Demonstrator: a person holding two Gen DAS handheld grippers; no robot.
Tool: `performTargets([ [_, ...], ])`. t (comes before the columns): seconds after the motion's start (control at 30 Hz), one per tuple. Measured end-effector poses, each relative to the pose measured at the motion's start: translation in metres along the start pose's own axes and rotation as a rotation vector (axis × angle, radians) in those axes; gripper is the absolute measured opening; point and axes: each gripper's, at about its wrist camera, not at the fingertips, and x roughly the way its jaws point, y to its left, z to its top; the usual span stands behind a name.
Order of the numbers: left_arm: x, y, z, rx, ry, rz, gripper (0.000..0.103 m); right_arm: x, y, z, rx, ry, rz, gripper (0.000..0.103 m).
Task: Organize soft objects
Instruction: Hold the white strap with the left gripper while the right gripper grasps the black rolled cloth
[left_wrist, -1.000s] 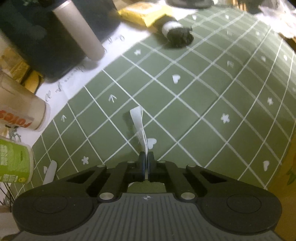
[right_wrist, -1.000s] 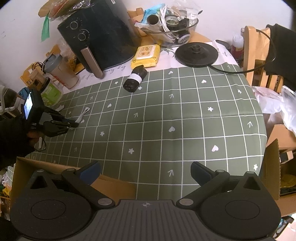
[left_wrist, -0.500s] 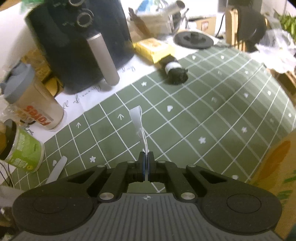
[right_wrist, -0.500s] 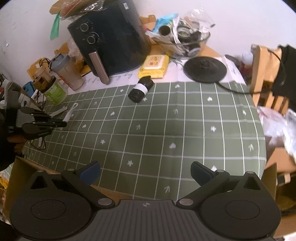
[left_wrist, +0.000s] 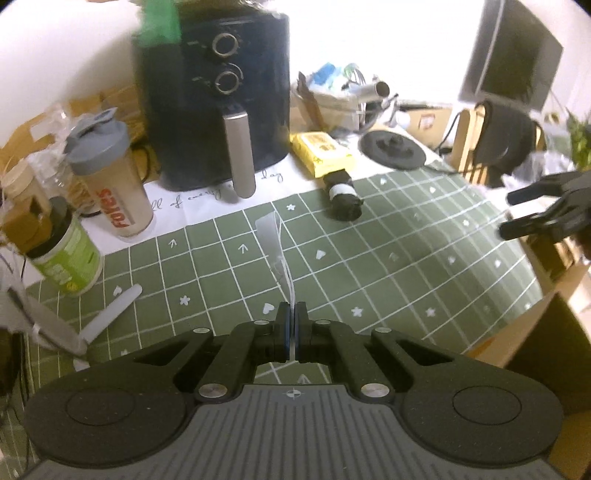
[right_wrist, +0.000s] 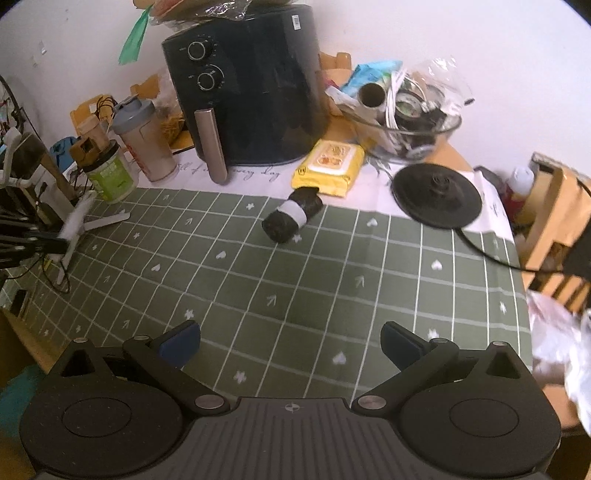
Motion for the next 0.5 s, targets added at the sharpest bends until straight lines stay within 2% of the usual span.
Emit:
performTargets([
  [0.3,-0.04,0.011,-0.012,-0.176,-0.033,-0.007,0.003,0.043,-0.001,0.014,-0.026,-0.029,0.012,0.103],
  [0.5,-0.061,0.01,-0.024,-0.231,-0.046,0.01,0.003,0.074,-0.004,0.024,-0.005,-0.041,0.018,0.103],
])
